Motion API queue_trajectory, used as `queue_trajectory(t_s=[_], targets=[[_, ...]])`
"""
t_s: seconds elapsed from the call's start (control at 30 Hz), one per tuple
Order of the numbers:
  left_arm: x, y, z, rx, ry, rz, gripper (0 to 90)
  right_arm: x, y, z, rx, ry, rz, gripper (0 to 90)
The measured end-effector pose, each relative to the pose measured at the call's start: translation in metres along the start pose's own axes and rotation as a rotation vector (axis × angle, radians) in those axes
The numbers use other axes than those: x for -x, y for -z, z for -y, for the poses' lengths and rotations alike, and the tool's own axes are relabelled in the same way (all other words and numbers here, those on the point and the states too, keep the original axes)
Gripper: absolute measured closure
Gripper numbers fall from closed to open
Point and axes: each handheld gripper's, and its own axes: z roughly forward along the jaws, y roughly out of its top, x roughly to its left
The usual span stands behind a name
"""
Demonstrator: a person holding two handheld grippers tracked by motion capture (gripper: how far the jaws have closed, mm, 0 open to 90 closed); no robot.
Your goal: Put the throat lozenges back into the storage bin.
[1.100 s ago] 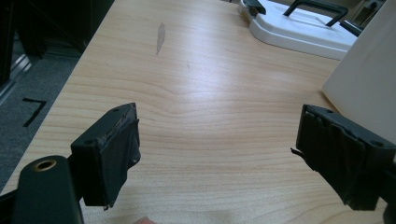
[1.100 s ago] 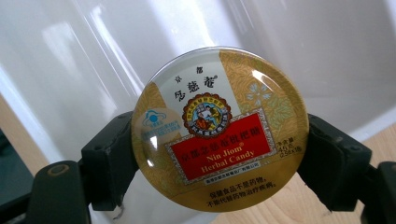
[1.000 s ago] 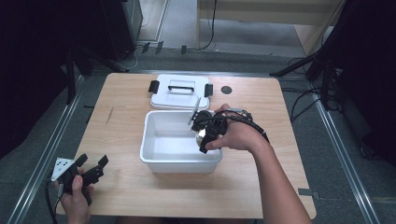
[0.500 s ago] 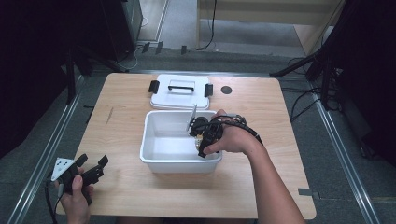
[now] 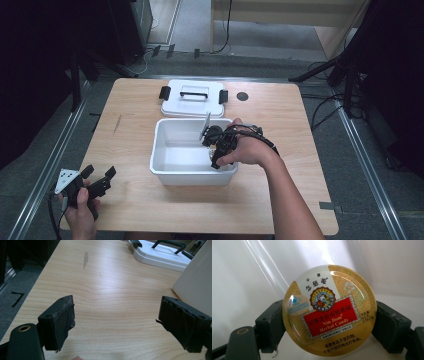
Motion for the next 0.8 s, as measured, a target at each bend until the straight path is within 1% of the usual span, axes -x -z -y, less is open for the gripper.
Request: queue_trajectory(t_s=[0.2,0.3,0.4,0.5,0.57,0.63,0.7,0.8], targets=[[0.0,0.0,0.0,0.0,0.0,0.001,14.2,0.0,0.0,0.0,0.003,0.005,-0.005,19.5],[0.0,0.0,0.0,0.0,0.0,0.001,14.2,0.0,0.0,0.001,0.005,0.001,-0.011,19.3],[0.0,0.0,0.0,0.004,0.002,0.002,14.2,0.0,0.0,0.001,0.008,-0.008,-0.022,17.2],[0.0,0.0,0.0,0.003,0.001,0.003,14.2,0.0,0.0,0.002,0.012,-0.016,-0.02,19.5],[0.0,0.0,0.0,0.004,0.002,0.003,14.2,0.001,0.001,0.003,0.023,-0.016,-0.018,26.3],[0.0,0.0,0.0,0.004,0.002,0.003,14.2,0.001,0.004,0.004,0.034,-0.014,-0.018,36.4],[0.0,0.0,0.0,0.003,0.002,0.003,14.2,0.002,0.008,0.006,0.05,-0.021,-0.031,47.1],[0.0,0.0,0.0,0.003,0.002,0.001,14.2,0.003,0.016,0.006,0.092,-0.025,-0.045,57.0]])
